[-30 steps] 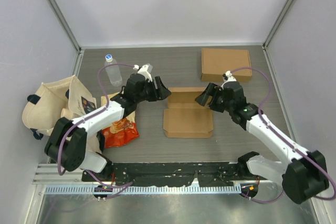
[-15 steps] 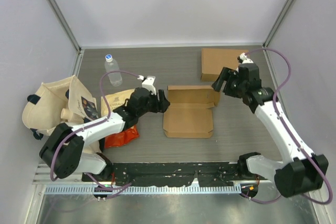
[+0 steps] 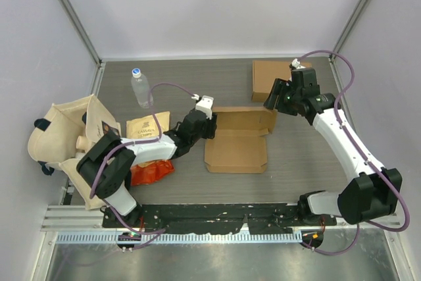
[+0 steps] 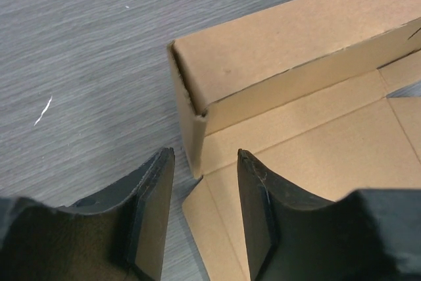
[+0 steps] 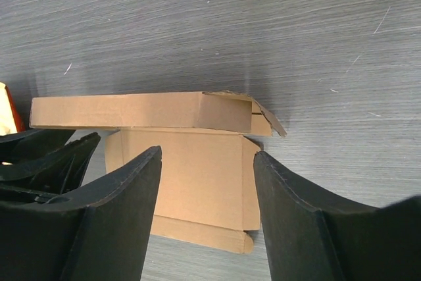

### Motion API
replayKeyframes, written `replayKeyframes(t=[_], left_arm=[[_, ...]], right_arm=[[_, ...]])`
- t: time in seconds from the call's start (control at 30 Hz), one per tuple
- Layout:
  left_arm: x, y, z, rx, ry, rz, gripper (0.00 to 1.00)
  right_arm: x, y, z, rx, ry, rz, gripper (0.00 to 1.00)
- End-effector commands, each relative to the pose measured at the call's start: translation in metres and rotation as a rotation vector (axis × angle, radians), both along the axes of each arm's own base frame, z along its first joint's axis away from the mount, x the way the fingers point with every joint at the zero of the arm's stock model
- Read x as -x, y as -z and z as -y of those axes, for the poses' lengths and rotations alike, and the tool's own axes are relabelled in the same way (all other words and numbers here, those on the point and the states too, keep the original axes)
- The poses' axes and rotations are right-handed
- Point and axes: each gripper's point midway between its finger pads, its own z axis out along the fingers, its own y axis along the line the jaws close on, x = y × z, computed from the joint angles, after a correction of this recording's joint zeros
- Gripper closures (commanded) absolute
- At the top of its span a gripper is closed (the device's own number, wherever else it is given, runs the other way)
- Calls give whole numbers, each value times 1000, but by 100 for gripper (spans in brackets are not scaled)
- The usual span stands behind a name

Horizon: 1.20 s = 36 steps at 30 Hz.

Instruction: Fold the paper box

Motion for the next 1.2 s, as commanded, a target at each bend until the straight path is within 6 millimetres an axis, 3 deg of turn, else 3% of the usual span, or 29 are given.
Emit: replayKeyframes(t=[0.0,0.1,0.27,0.3,0.5,0.63,0.83,0.93,1.03,1.17], left_arm=[[-29,-30,7,-4,-64,147,56],[-33,-33,12,-7,-68,172,62],[-40,-36,10,-3,-104,201,72],[-42,-37,7,-6,-125,212,80],[-42,-39,4,-27,-170,251,100],[-37,-41,-1,-44,-222,275,100],[-27,-46,-9,-35,-291,324,100],[-25,-46,-10,-37,-302,326,100],[-21,-50,-13,-22,-314,329,100],[-18,-53,-15,-3,-318,330,100]], right_arm=[[-12,-16,2,22,4,33,38],[-16,-7,-2,28,-27,-10,37],[-19,-10,-22,-61,-80,-14,31],[-18,-8,-25,-83,-86,-23,31],[-10,10,-38,-166,-54,-55,34],[-1,15,-42,-194,-40,-92,35],[18,-6,-32,-82,-31,3,34],[18,-9,-19,-8,-12,20,30],[17,-5,-39,-106,-49,2,30],[9,-6,-38,-120,-23,35,31]])
